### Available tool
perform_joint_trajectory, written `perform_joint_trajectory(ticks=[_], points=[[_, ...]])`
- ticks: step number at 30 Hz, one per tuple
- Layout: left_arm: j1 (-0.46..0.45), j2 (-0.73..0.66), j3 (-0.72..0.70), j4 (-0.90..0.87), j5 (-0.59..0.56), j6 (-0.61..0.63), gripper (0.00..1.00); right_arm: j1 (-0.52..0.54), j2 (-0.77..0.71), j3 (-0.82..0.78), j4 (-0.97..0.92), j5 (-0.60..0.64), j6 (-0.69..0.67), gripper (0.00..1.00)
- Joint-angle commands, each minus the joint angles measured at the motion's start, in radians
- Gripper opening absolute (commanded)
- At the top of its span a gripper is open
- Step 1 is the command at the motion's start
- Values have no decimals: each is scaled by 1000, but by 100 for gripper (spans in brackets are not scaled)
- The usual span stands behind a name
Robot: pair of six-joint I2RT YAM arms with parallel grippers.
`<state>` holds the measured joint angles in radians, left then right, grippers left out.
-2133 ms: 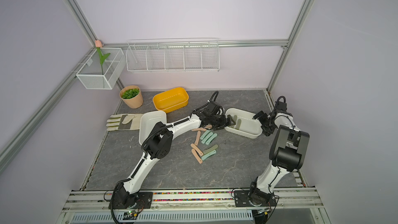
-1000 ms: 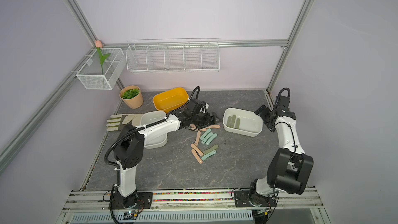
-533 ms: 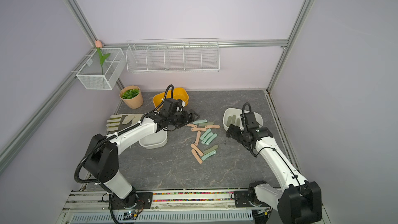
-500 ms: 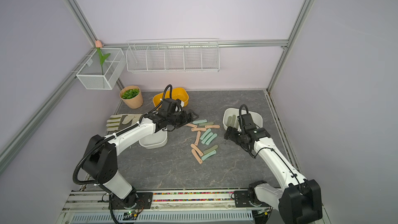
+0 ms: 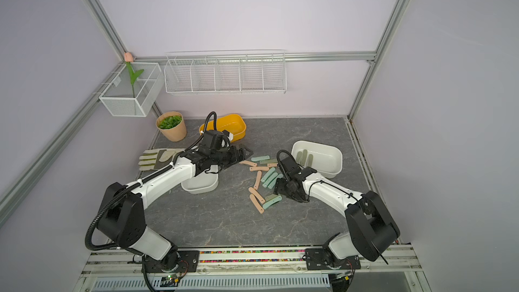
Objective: Place the fruit knives into the storage box by color
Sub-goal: Pick up the fruit knife from the center of the board.
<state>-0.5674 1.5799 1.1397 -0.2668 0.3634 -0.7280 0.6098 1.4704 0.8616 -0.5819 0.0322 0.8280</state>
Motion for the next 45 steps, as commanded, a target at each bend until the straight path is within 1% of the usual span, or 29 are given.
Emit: perform_joint_trajectory(ticks=[1,11,22,30,35,45], points=[[6,-25,-13,10,3,10,99,14,36,46,31,22,31,80],[12,-19,-23,25,9,10,99,20,135,69,73,-9,27,64],[22,-25,-38,36,12,9,99,24,223,129,111,-48,19,58],[30,-31,-54,47,14,1,99,35,311,230,111,-68,-45,57],[32,-38,-58,51,14,1,99,76,350,295,18,9,-95,58],[34,-34,-66,70,21,-12,99,181,400,335,-142,195,-86,62]])
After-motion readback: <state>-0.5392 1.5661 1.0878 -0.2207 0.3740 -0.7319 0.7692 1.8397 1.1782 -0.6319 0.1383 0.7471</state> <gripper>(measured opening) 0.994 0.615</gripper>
